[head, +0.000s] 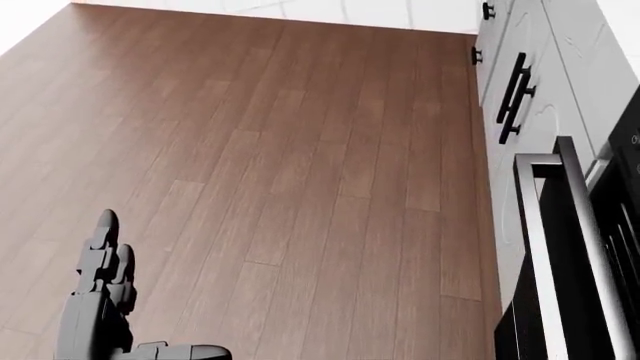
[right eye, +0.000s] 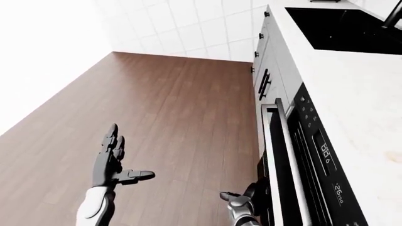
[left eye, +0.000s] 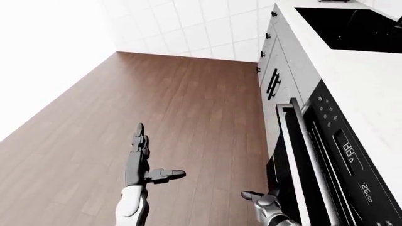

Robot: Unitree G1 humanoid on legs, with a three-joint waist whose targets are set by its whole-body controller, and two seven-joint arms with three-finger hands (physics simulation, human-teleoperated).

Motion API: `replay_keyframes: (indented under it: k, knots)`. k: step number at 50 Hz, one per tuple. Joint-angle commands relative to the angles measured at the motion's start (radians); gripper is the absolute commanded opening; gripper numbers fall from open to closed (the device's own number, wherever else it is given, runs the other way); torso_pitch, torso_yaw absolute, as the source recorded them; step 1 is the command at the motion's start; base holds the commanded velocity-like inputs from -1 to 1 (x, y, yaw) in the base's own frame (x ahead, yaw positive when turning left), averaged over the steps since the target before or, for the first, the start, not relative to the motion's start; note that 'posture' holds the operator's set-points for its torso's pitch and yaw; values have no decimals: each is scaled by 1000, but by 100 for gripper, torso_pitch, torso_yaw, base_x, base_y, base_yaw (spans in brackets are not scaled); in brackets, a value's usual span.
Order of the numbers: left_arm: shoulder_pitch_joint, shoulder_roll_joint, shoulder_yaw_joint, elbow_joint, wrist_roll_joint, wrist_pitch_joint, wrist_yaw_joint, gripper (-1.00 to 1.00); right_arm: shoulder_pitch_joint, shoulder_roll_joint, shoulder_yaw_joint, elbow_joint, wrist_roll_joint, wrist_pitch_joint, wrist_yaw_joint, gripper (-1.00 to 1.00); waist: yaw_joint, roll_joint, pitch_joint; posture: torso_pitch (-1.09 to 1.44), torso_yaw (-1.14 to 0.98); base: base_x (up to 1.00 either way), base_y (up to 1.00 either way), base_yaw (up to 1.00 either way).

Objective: Close the dishwasher door

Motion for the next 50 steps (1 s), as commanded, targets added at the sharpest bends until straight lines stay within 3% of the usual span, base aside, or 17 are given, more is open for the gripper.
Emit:
replay_keyframes:
  k: [1, 50]
  knots:
    - [-17, 3, 0, -39, 1, -31, 1, 100, -18, -40, -6, -34, -2, -18, -46, 100, -7, -5, -19, 0, 0, 0, 0, 0]
    - [-5, -1, -6, -80, 6, -10, 3, 100, 71, -175, -16, -38, 59, -66, -11, 100, -5, -23, -18, 0, 0, 0, 0, 0]
